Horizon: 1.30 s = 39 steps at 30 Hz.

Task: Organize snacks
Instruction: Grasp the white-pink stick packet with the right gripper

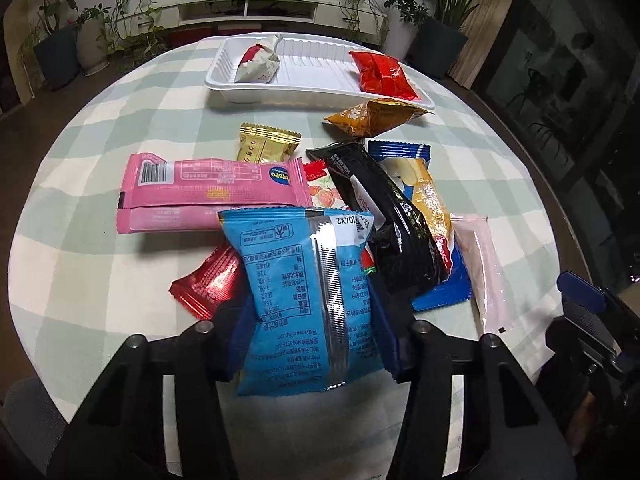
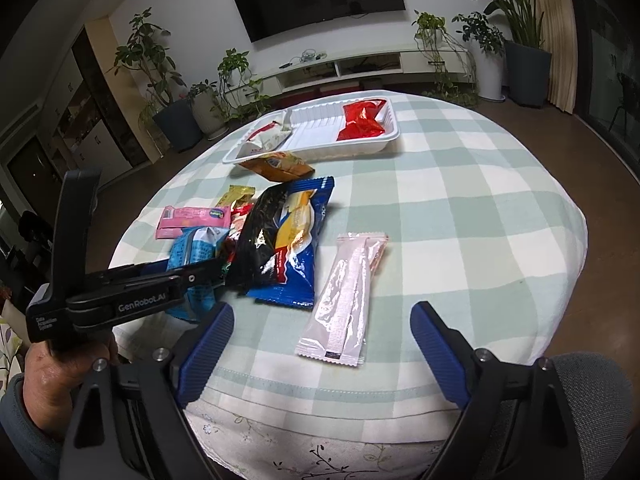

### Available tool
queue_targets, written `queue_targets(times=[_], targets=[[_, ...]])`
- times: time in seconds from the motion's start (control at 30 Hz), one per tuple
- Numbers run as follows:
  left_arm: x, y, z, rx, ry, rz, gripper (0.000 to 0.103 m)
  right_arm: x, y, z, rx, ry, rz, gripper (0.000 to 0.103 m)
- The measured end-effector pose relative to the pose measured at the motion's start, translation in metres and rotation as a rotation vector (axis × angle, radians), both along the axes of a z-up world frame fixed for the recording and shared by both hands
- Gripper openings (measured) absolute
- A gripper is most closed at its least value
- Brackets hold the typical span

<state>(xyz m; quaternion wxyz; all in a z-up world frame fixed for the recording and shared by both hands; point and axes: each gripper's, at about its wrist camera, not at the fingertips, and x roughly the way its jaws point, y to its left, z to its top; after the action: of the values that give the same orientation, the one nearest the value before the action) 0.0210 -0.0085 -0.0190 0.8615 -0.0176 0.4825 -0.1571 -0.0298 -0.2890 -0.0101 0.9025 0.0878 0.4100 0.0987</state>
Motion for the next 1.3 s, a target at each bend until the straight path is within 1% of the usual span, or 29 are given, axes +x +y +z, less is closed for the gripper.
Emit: queue_targets(times=[0.1,0.23,0.3,0.43,0.53,0.6,0.73,0.8,0.9,1.0,1.17,1.23,1.3], targets=[[-0.003,0.004,0.003,-0.025,0.001,-0.008,0.045,0.002,-0.001,0.000,-0.009,0.009,-0.009,0.092],[-0.009,0.014,0.008,-0.078,-0.001,-0.012,0.044,0.010,-0.002,-0.001,-0.032,0.033,-0.022,0.092],[-0.012,0.022,0.011,-0.143,0.007,-0.025,0.044,0.015,-0.001,-0.003,-0.032,0.048,-0.019,0.092],[-0.023,0.031,0.016,-0.225,0.011,-0.046,0.044,0.027,0.003,-0.007,-0.034,0.072,-0.013,0.088],[-0.029,0.031,0.017,-0.234,0.013,-0.055,0.044,0.036,0.007,-0.013,-0.046,0.104,-0.014,0.082],[-0.031,0.030,0.015,-0.245,0.017,-0.062,0.044,0.040,0.010,-0.016,-0.053,0.122,-0.010,0.075],[-0.034,0.026,0.010,-0.255,0.029,-0.074,0.044,0.045,0.016,-0.026,-0.096,0.161,0.000,0.069],[-0.035,0.025,0.007,-0.257,0.034,-0.080,0.044,0.046,0.015,-0.031,-0.112,0.183,-0.004,0.062],[-0.036,0.023,0.004,-0.257,0.043,-0.087,0.044,0.050,0.013,-0.036,-0.139,0.207,-0.005,0.055],[-0.036,0.023,0.003,-0.259,0.047,-0.088,0.044,0.052,0.012,-0.038,-0.164,0.210,-0.005,0.051],[-0.035,0.023,0.002,-0.259,0.047,-0.088,0.044,0.060,0.014,-0.039,-0.206,0.215,0.010,0.051],[-0.035,0.023,0.002,-0.257,0.049,-0.088,0.044,0.062,0.017,-0.040,-0.233,0.210,0.019,0.048],[-0.035,0.024,0.003,-0.257,0.049,-0.089,0.044,0.062,0.016,-0.040,-0.241,0.211,0.023,0.040]])
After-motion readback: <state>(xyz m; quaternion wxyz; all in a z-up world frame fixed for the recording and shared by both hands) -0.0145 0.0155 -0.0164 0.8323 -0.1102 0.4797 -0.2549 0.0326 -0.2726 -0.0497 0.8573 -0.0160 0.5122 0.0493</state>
